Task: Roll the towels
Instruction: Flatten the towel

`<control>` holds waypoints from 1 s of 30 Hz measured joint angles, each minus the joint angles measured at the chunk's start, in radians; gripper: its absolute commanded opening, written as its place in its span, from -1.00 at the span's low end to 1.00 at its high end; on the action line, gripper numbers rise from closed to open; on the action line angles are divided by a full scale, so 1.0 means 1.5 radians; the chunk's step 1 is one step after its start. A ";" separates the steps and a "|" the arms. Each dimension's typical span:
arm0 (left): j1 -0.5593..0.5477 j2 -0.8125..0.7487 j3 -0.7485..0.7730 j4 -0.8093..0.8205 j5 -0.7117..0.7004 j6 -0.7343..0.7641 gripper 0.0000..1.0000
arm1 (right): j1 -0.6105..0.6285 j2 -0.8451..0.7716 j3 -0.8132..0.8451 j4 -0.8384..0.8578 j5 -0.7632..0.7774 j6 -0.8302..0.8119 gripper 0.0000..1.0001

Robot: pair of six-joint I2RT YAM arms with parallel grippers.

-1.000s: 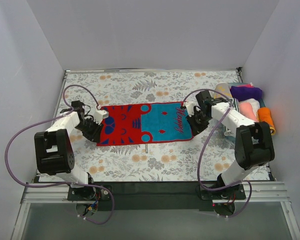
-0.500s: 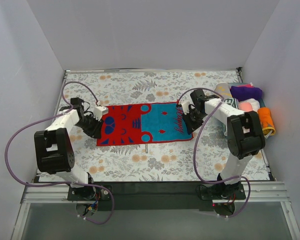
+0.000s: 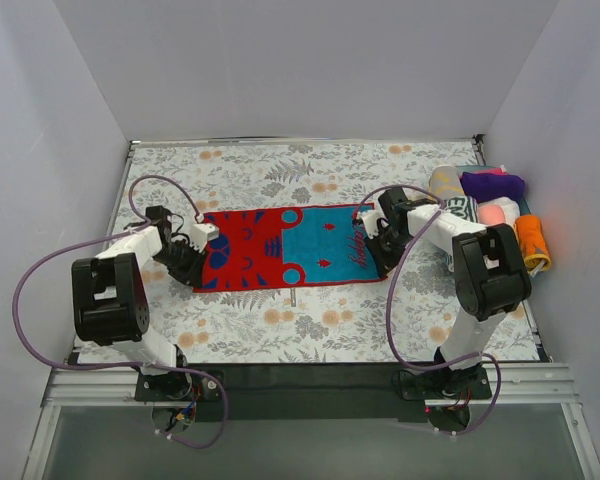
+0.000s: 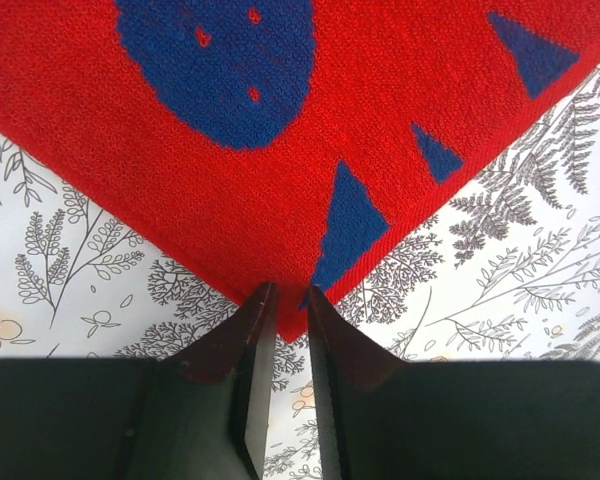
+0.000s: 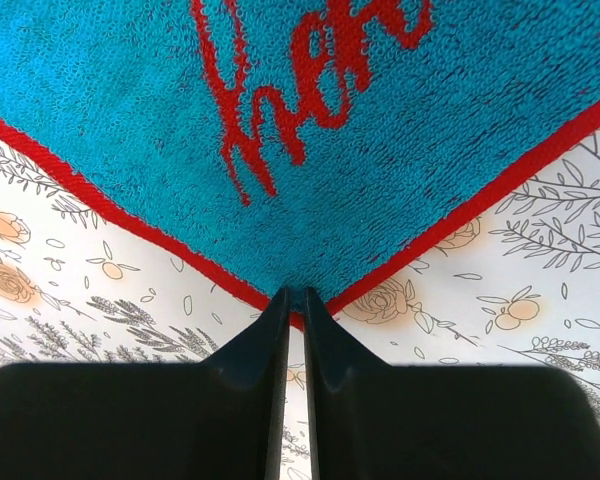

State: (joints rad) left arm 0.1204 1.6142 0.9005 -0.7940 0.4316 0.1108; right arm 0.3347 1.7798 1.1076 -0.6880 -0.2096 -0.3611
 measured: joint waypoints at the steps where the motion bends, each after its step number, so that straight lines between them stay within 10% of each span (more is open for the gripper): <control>1: 0.000 -0.005 -0.005 0.007 -0.005 0.001 -0.72 | 0.002 -0.004 -0.004 0.004 0.004 0.000 -0.73; 30: -0.006 -0.075 -0.060 -0.014 -0.109 0.038 -0.86 | 0.072 -0.085 -0.095 0.055 0.065 -0.005 -0.72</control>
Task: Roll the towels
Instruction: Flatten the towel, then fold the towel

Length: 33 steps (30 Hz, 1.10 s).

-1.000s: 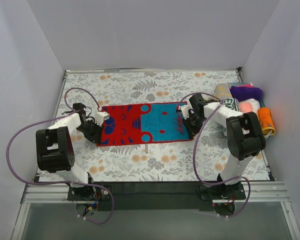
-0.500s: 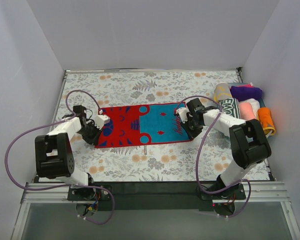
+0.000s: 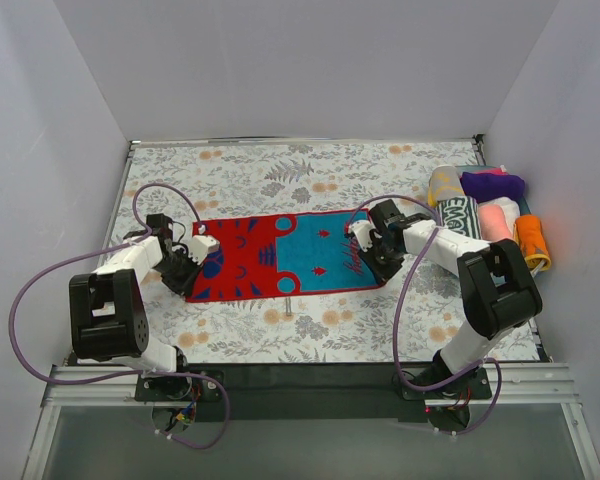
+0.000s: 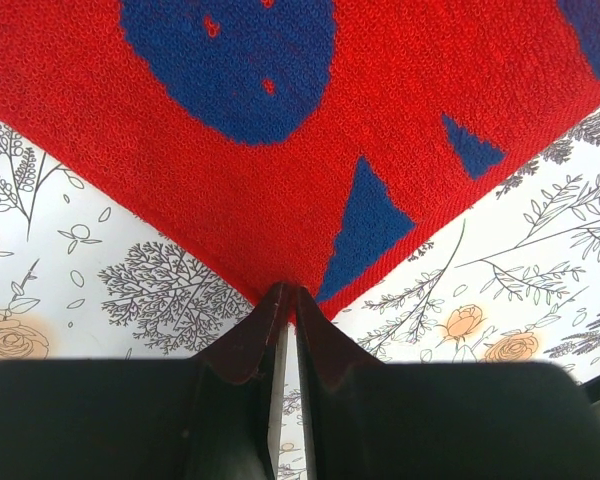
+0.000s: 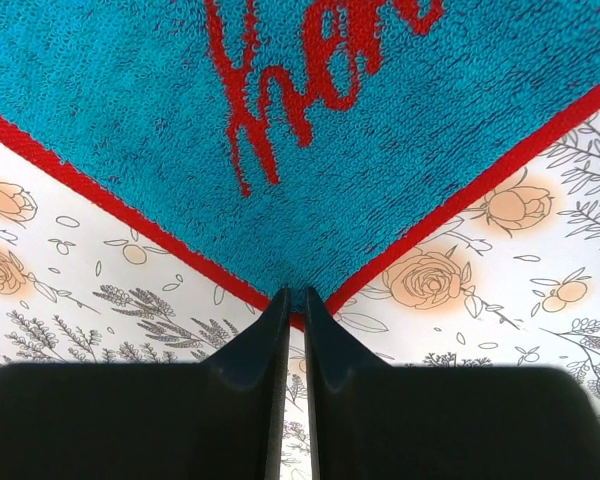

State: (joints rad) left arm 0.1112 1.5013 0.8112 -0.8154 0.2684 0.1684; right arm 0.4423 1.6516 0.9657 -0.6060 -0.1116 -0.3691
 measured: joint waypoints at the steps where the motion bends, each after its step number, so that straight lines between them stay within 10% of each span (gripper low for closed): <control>1: 0.000 0.000 0.000 0.000 0.000 0.000 -0.85 | 0.001 0.000 0.000 -0.003 0.000 0.000 -0.72; 10: 0.000 0.000 0.001 -0.001 0.000 -0.001 -0.85 | 0.003 0.002 0.004 -0.023 -0.002 0.001 -0.69; 20: 0.001 0.001 0.063 -0.065 0.045 0.011 -0.50 | 0.006 0.001 0.035 -0.115 -0.033 0.005 -0.07; 33: 0.006 0.111 0.332 -0.040 0.150 -0.037 -0.38 | -0.087 0.095 0.422 -0.134 -0.063 0.013 0.03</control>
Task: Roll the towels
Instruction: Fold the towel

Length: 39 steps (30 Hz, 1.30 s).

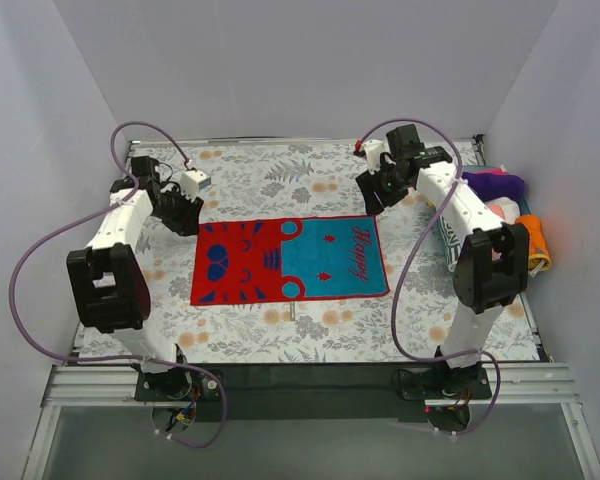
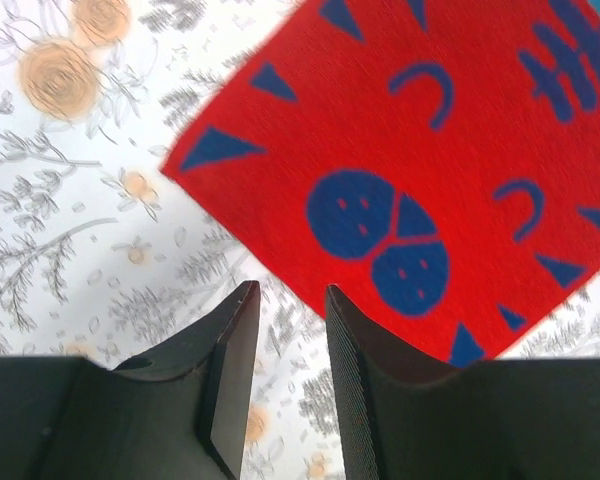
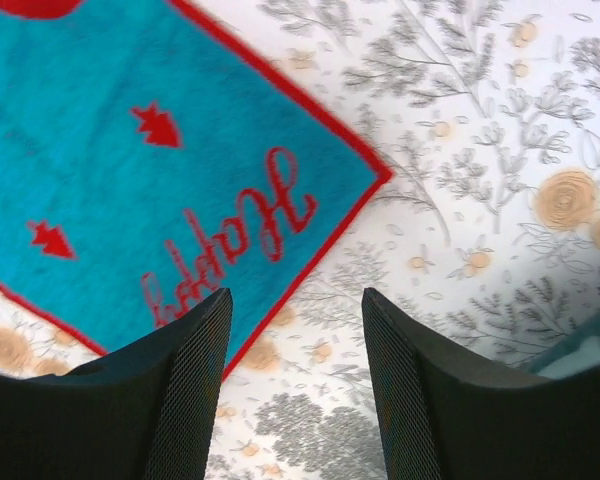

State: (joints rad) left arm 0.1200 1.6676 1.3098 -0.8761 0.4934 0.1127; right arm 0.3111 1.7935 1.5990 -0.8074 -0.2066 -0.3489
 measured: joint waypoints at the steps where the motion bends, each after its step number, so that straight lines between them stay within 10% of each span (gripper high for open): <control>1: 0.002 0.019 0.013 0.007 0.005 -0.009 -0.38 | -0.013 0.025 0.023 0.004 -0.001 0.002 0.02; 24: 0.023 0.120 0.064 0.081 0.039 -0.092 -0.18 | -0.068 0.290 0.158 0.006 -0.019 0.046 -0.19; 39: 0.035 0.240 0.129 0.110 0.040 -0.130 -0.25 | -0.068 0.315 0.159 0.016 -0.049 0.070 -0.94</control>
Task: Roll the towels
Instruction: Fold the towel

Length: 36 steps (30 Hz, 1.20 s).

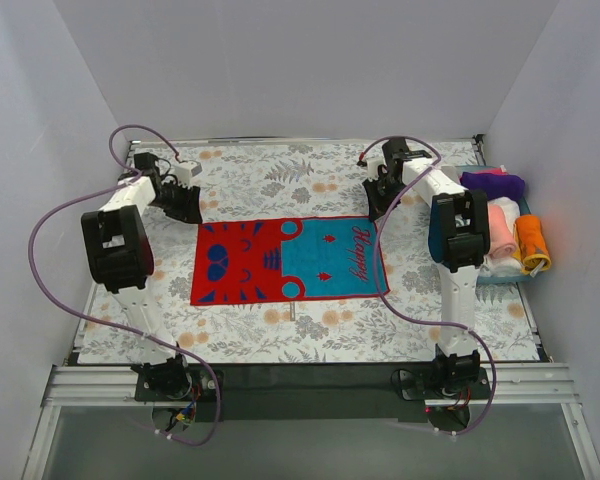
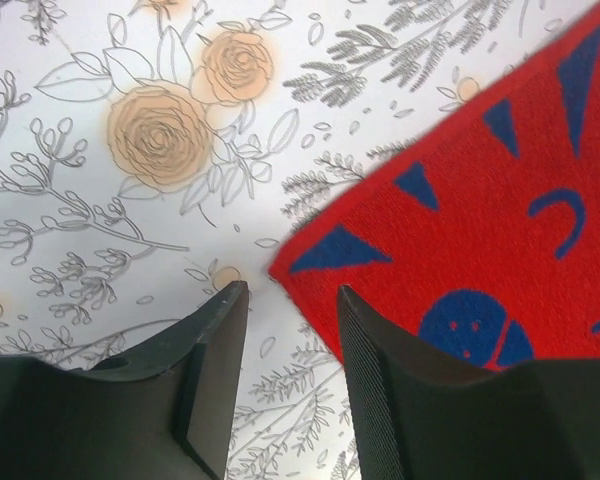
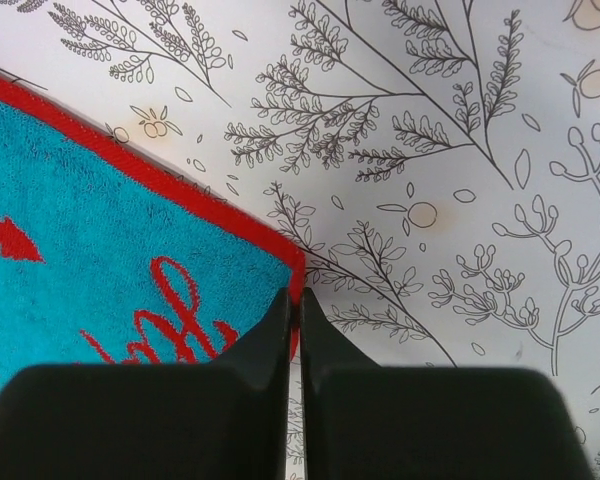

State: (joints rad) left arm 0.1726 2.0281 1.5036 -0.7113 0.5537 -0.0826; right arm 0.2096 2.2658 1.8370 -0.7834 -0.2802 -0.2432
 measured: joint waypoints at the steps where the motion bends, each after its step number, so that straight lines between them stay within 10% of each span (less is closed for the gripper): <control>1: 0.001 0.010 0.009 0.001 0.000 -0.002 -0.27 | 0.000 0.000 0.000 0.000 0.000 0.001 -0.97; 36: -0.003 0.064 0.026 0.006 0.003 0.018 -0.56 | 0.000 0.000 -0.001 0.000 -0.008 0.001 -0.97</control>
State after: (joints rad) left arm 0.1688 2.1235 1.5421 -0.7017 0.5587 -0.0559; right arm 0.2096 2.2658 1.8362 -0.7834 -0.2916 -0.2424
